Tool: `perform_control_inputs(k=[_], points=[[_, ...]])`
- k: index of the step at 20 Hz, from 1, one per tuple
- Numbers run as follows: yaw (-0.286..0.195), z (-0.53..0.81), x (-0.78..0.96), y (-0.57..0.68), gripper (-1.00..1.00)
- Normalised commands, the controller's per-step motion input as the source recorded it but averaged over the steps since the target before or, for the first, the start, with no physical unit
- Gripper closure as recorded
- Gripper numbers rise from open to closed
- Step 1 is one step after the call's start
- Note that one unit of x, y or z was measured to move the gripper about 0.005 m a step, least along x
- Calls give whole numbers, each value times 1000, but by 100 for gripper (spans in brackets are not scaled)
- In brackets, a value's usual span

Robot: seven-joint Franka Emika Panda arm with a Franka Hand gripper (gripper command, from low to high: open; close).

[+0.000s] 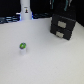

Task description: Open the kcup holder, insert the kcup into the holder, and close the kcup holder

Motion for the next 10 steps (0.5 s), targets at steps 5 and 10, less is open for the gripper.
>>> perform_control_inputs(k=[5, 10], points=[[-191, -212, -233, 678, -100], [-184, -311, -234, 591, -100]])
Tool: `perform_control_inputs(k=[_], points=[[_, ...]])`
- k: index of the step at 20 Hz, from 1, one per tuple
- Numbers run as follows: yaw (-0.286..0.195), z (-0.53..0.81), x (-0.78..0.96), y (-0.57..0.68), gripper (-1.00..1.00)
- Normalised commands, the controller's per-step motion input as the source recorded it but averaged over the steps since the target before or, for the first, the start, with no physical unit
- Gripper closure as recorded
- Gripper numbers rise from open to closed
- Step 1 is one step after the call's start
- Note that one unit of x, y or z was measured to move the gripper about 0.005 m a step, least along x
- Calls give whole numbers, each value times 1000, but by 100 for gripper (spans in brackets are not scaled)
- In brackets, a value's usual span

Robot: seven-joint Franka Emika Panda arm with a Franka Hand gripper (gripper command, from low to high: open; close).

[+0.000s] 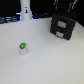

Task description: Open the kcup holder, insert the kcup into the holder, and close the kcup holder

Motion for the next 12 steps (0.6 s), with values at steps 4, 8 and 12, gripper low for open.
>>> perform_control_inputs(k=[4, 8, 12], points=[[-155, -382, -252, 422, -100], [-83, -415, -221, 189, -100], [-61, -386, -130, 205, -100]])
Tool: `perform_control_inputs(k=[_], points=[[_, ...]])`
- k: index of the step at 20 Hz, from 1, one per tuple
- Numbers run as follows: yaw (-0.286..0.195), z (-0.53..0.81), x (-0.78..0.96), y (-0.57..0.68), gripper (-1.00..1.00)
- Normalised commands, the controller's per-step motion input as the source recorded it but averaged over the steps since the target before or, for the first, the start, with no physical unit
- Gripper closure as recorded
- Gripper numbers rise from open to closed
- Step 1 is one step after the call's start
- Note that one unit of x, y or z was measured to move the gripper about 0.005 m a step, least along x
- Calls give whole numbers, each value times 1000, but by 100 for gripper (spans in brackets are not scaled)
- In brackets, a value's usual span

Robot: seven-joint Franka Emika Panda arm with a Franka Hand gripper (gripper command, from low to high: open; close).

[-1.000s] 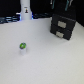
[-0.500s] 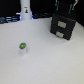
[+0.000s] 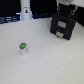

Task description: Open the kcup holder, insert the kcup into the holder, and close the kcup holder

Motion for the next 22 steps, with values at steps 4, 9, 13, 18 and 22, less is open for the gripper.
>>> perform_control_inputs(k=[4, 9, 13, 18, 22], points=[[-17, -369, -198, 88, -100], [-6, -380, -316, 103, -100], [-39, -408, -366, 95, -100], [-49, -432, -421, 2, -100], [-14, -243, -289, 13, 100]])
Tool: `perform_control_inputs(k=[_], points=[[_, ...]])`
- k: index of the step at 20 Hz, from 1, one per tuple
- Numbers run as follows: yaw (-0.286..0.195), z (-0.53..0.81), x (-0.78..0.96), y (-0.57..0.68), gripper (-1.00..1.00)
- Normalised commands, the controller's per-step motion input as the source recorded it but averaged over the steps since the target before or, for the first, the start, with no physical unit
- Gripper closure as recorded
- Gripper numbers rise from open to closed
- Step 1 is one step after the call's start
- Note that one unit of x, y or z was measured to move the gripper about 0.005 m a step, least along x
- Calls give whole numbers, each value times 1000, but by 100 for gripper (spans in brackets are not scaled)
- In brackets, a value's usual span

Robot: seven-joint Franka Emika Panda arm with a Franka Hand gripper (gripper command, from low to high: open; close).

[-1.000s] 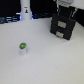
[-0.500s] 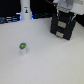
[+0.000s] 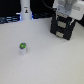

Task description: Open the kcup holder, insert the kcup into the holder, and close the kcup holder

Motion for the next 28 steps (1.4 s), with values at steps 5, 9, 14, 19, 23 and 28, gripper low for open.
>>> perform_control_inputs(k=[5, 9, 14, 19, 23, 28], points=[[-7, -5, -17, 7, 100], [-7, -6, 41, -1, 100], [-16, -6, 178, -14, 100], [-46, 95, 685, -80, 100], [-59, 227, 956, -222, 100], [-68, 155, 955, -253, 100]])
